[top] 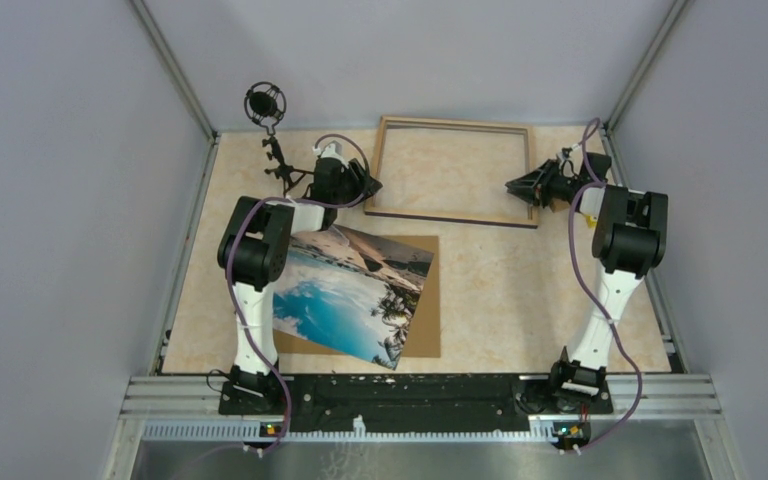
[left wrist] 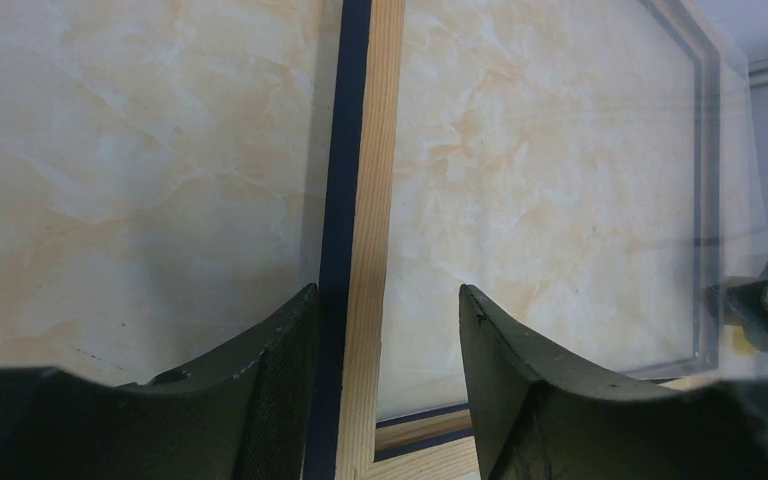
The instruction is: Put the photo into the frame
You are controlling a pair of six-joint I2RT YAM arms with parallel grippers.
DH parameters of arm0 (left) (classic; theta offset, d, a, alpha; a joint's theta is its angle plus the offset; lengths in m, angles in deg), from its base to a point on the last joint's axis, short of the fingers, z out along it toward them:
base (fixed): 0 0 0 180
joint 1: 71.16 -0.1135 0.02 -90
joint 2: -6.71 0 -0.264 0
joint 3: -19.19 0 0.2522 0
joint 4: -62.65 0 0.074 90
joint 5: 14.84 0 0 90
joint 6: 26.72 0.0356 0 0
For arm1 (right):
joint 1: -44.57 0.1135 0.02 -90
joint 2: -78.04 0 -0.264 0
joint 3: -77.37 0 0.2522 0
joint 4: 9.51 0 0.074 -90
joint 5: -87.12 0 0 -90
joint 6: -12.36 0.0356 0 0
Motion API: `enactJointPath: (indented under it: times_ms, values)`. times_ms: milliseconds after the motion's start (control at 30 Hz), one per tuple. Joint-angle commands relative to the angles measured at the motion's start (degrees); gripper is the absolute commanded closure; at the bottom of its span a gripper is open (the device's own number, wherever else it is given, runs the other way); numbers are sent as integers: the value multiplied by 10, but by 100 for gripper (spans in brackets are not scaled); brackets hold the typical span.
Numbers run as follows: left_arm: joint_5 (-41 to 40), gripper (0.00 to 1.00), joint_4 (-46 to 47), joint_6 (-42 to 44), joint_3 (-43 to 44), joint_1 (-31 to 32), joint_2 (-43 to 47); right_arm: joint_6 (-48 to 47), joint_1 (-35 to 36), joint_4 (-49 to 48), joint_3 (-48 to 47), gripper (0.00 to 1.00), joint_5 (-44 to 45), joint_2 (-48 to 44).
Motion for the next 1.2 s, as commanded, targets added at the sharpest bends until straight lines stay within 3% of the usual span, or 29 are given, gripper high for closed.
enactJointPath:
  times_ms: [0, 133, 367, 467, 600, 700, 833, 1100, 1167]
  values:
    - [18, 42, 35, -5, -2, 2, 7, -10, 10, -53, -2, 68, 9, -22]
    - [18, 43, 36, -5, -3, 1, 8, -18, 23, -50, 1, 64, 44, -20]
    - [24, 43, 39, -9, -3, 0, 6, 23, 53, -133, 59, 63, 135, -50]
    - [27, 43, 40, -11, -4, -1, 4, 35, 56, -133, 61, 73, 155, -60]
    - [27, 43, 45, -12, -10, -6, 9, 7, 50, -56, 35, 92, 154, -77]
    - [31, 43, 49, -12, -13, -8, 11, 18, 39, -47, 26, 100, 99, -74]
    - [45, 39, 67, -18, -17, -10, 9, 133, 23, -158, 43, 100, 18, -54]
    - [67, 24, 107, -36, -34, -14, 7, 320, 18, -404, 81, 100, -25, -25]
    - [72, 24, 117, -42, -39, -16, 6, 338, 18, -423, 83, 100, -29, -21]
